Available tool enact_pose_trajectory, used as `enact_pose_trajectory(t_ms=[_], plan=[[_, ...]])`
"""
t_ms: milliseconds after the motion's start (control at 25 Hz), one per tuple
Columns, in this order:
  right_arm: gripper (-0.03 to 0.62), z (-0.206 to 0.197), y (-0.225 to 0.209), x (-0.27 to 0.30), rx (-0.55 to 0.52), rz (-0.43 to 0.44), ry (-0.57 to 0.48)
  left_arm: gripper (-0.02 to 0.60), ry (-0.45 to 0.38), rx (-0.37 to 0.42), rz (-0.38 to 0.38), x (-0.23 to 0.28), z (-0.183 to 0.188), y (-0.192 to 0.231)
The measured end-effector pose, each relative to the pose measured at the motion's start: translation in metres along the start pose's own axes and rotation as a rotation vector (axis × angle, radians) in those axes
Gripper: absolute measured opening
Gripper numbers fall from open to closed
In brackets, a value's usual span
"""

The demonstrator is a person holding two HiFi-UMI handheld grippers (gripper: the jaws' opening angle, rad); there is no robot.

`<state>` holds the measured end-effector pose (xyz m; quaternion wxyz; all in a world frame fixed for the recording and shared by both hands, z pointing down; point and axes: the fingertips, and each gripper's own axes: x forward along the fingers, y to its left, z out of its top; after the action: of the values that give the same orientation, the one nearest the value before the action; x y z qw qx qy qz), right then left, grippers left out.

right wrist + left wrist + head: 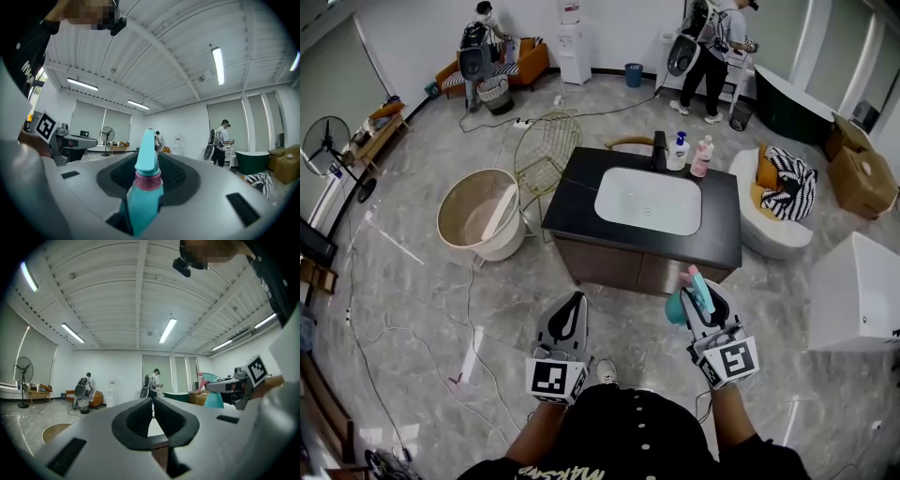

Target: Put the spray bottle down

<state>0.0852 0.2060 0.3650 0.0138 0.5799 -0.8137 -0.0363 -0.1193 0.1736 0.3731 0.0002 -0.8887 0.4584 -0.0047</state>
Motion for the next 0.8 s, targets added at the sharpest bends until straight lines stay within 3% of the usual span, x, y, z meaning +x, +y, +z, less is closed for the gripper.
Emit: enact_pose_trajectory(t_ms=[280, 600, 800], plan=[[0.126, -0.003, 0.001, 0.043, 0.0, -0.023, -0.003, 0.021, -0.015, 0.019, -0.027, 0.027, -0.001, 0.036], [0.126, -0.019, 0.0, 0.064, 0.022, -0.045, 0.019, 0.021, 0.029, 0.013, -0.044, 0.047, -0.021, 0.057], [0.126, -0.026, -0.015, 0.078, 0.026, -0.061, 0.028, 0.021, 0.014, 0.054, -0.128, 0.068, -0.018, 0.044]])
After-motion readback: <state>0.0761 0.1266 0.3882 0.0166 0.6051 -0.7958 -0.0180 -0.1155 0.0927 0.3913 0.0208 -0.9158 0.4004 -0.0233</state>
